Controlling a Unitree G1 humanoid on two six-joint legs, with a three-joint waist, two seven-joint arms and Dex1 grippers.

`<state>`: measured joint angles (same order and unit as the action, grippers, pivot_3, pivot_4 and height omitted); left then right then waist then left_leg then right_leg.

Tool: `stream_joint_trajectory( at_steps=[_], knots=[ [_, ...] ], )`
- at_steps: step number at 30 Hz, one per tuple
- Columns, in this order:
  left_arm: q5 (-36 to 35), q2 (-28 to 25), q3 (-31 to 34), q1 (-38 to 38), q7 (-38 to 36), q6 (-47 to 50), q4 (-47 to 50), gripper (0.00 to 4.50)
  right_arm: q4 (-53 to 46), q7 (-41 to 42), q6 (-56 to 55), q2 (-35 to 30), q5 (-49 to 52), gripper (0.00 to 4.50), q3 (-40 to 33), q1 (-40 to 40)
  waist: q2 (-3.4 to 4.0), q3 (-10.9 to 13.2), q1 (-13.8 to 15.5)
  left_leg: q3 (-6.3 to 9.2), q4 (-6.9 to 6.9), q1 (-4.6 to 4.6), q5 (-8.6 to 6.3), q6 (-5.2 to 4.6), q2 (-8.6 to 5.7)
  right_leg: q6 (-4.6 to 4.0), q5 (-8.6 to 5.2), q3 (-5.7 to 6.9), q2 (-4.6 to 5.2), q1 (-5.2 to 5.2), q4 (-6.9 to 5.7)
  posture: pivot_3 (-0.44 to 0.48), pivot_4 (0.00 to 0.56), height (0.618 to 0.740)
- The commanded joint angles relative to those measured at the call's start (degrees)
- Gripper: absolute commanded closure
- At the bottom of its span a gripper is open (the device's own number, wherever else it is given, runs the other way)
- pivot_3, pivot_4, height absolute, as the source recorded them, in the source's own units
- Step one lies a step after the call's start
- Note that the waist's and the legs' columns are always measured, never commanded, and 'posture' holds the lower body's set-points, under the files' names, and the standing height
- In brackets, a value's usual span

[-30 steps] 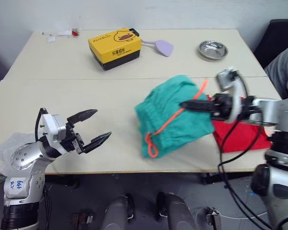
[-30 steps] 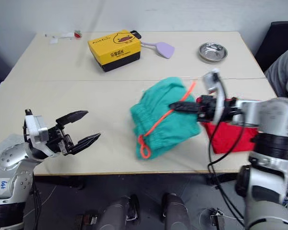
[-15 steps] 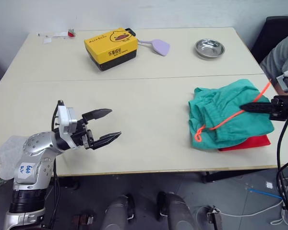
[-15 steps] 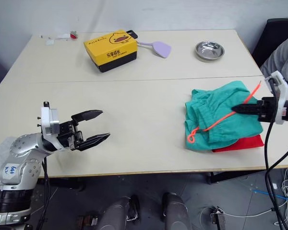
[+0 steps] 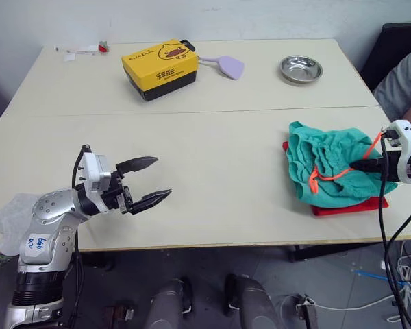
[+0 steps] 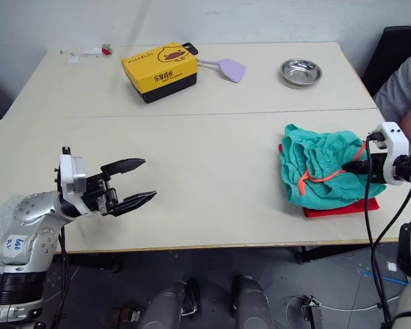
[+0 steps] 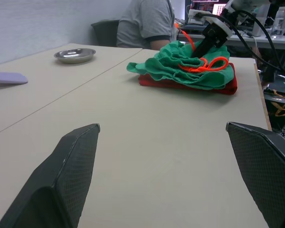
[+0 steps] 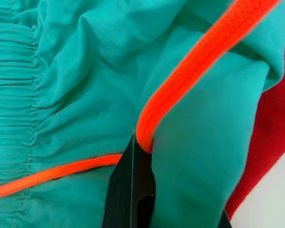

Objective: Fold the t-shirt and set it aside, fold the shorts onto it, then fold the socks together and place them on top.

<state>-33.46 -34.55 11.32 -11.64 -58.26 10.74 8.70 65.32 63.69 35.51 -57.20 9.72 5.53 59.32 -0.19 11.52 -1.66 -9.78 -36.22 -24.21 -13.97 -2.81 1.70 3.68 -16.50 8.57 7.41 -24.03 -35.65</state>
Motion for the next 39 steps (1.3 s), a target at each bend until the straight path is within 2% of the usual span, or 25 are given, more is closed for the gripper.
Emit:
stream_joint_trajectory(
  at_steps=[1, 3, 6, 11, 13, 15, 17, 19, 21, 25, 30, 33, 39],
  knots=[
    [-0.18, -0.51, 1.58, 1.08, 0.39, -0.86, 1.74, 0.0, -2.65, 3.14, -1.19, -3.16, -0.88, 3.37, -2.21, -0.28, 0.0, 0.0, 0.0, 0.0, -0.01, 0.0, 0.0, 0.0, 0.0, 0.0, 0.0, 0.0, 0.0, 0.0, 0.0, 0.0, 0.15, 0.74],
    [-1.1, -0.7, 1.79, 1.8, -0.14, -0.22, 2.05, 0.0, -4.42, 5.24, -3.21, -5.62, -1.93, 2.69, -2.32, -1.98, 0.02, 0.01, 0.01, 0.0, 0.0, 0.0, 0.0, 0.0, 0.0, 0.0, 0.0, 0.0, 0.0, 0.0, -0.01, 0.0, 0.15, 0.74],
    [-1.38, -1.14, 2.23, 2.92, -0.94, -0.1, 1.75, 0.0, -9.47, 8.89, -13.9, -11.73, -4.4, 1.66, -2.38, -7.51, 0.13, 0.05, 0.63, 0.04, 0.01, -0.02, -0.01, -0.01, -0.03, 0.0, 0.0, 0.04, 0.03, 0.0, 0.03, 0.0, 0.15, 0.74],
    [-0.29, -1.98, 3.45, 3.22, -1.14, -0.87, 0.1, 0.0, -14.34, 12.71, -28.43, -18.05, -2.68, 0.01, -8.01, -14.09, 0.15, 0.06, 0.11, -0.04, -0.06, 0.04, -0.18, 0.16, -0.02, 0.06, 0.03, -0.01, 0.01, 0.04, 0.03, 0.0, 0.15, 0.74],
    [0.0, -2.71, 4.41, 3.73, -1.44, -1.25, -0.83, 0.0, -16.73, 14.31, -34.2, -18.71, -0.76, 0.01, -11.29, -17.2, 0.15, 0.06, -0.17, -0.04, -0.06, 0.13, -0.22, 0.24, 0.01, 0.06, 0.03, -0.02, -0.01, 0.09, 0.01, 0.0, 0.15, 0.74],
    [0.43, -3.39, 5.64, 4.95, -1.5, -1.87, -2.28, 0.0, -21.62, 14.68, -36.52, -15.62, 4.94, 0.01, -17.4, -20.23, 0.15, 0.06, -0.58, -0.07, -0.06, 0.17, -0.23, 0.27, 0.06, 0.05, 0.03, -0.06, -0.07, 0.1, 0.0, 0.0, 0.15, 0.74],
    [1.03, -3.7, 6.7, 6.25, -1.46, -2.9, -3.68, 0.0, -28.78, 14.36, -35.68, -10.21, 11.43, 0.01, -22.81, -23.98, 0.12, 0.06, -1.12, -0.14, 0.0, 0.33, -0.2, 0.26, 0.1, 0.05, 0.03, -0.18, -0.13, 0.16, -0.03, 0.0, 0.15, 0.74],
    [1.7, -3.76, 7.82, 7.09, -0.94, -4.16, -4.83, 0.0, -40.52, 14.08, -32.32, -3.96, 17.23, 0.01, -24.82, -30.21, -0.02, 0.04, -1.14, -0.14, 0.07, 0.71, -0.21, 0.19, 0.18, 0.04, 0.02, -0.2, -0.23, 0.51, 0.05, 0.0, 0.15, 0.74],
    [2.5, -4.05, 8.6, 8.28, -0.55, -5.01, -5.26, 0.0, -49.67, 9.54, -31.87, 5.38, 22.72, 0.01, -26.4, -32.9, -0.14, 0.05, -1.01, -0.07, 0.1, 0.78, -0.25, 0.24, 0.26, 0.0, 0.0, -0.19, -0.25, 0.59, 0.04, 0.0, 0.15, 0.74],
    [4.88, -5.04, 9.71, 13.35, -0.07, -6.19, -3.82, 0.0, -58.48, 11.35, -37.32, 15.74, 20.27, 0.01, -19.2, -41.03, -0.09, 0.06, 0.12, -0.12, 0.13, 0.75, -0.36, 0.35, 0.2, 0.0, 0.0, -0.3, -0.19, 0.49, 0.0, 0.0, 0.15, 0.74],
    [3.67, -4.39, 16.03, 20.79, 3.38, -6.43, 0.35, 0.0, -58.15, 17.56, -49.38, 22.68, 16.31, 0.01, -10.56, -42.59, -0.13, 0.07, 0.11, -0.13, 0.05, 0.71, -0.52, 0.21, 0.05, 0.05, 0.01, -0.32, 0.02, 0.53, 0.09, 0.0, 0.15, 0.74],
    [2.64, -3.3, 21.28, 27.67, 4.79, -6.24, 3.98, 0.0, -57.65, 16.89, -50.47, 24.26, 16.88, 0.01, -10.23, -42.33, -0.15, 0.06, 0.05, -0.15, 0.02, 0.75, -0.55, 0.15, 0.02, 0.13, 0.06, -0.43, 0.06, 0.54, 0.09, 0.0, 0.15, 0.74],
    [-0.52, 1.79, 32.03, 42.86, 7.38, -4.05, 8.71, 0.0, -66.69, 16.63, -46.06, 23.96, 21.11, 0.01, -9.11, -46.45, -0.19, 0.05, 0.07, -0.14, 0.18, 0.8, -0.64, 0.25, 0.1, -0.08, -0.07, -0.44, 0.02, 0.45, 0.12, 0.0, 0.15, 0.74]
  ],
)
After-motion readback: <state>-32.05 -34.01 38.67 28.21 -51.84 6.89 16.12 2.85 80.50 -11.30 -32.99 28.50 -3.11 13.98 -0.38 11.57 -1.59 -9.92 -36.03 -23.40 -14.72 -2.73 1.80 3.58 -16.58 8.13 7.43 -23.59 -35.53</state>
